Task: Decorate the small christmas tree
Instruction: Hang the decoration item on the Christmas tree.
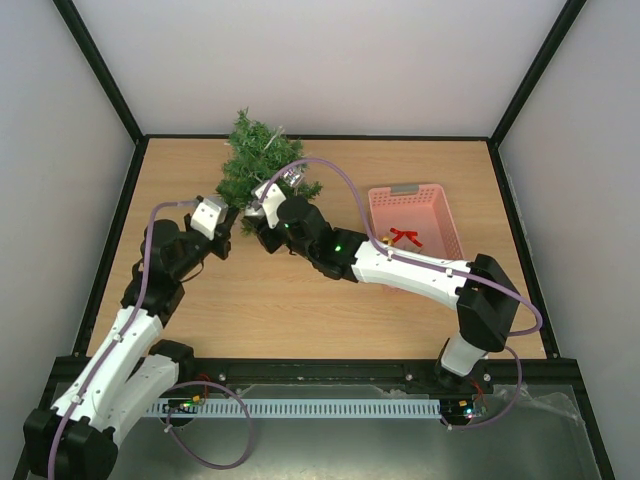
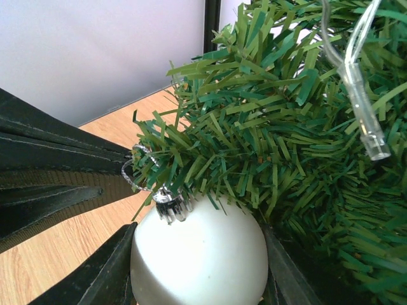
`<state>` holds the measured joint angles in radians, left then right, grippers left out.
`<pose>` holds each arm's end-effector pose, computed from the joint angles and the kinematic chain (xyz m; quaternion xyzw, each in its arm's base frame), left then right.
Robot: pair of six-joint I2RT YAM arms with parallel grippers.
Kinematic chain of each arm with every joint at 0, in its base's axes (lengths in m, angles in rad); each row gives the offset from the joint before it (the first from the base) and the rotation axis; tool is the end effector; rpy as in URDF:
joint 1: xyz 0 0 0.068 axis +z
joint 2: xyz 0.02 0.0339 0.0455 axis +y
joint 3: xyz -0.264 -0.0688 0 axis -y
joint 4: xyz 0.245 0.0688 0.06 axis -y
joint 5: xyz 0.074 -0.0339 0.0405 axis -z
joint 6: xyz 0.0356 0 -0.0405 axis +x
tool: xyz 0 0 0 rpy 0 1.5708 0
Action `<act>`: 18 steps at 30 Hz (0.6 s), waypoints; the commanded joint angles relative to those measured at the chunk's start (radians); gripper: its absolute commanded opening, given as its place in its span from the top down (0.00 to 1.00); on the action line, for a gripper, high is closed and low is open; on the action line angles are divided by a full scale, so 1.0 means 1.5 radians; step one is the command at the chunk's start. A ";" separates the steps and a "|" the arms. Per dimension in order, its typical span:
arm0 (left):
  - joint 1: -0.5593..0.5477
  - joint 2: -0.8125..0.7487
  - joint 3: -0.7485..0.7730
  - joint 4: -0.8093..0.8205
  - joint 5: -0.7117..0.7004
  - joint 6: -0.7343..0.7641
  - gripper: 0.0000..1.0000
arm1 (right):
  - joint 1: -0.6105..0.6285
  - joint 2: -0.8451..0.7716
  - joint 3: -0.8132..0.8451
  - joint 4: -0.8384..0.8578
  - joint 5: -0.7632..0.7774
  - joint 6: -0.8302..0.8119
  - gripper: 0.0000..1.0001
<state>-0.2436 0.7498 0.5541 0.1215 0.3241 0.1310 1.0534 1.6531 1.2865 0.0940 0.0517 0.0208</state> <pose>0.1780 -0.0559 0.2966 0.2425 0.6902 -0.1558 0.6638 0.1982 0.3445 0.3153 -0.3796 0.7003 0.2915 0.5297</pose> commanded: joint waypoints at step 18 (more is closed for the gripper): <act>0.002 0.016 0.006 0.079 -0.018 -0.005 0.98 | 0.003 -0.002 0.013 0.001 0.042 -0.026 0.58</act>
<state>-0.2436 0.7860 0.5541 0.1768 0.2871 0.1295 1.0538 1.6535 1.2865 0.0940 0.0879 -0.0021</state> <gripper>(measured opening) 0.026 0.428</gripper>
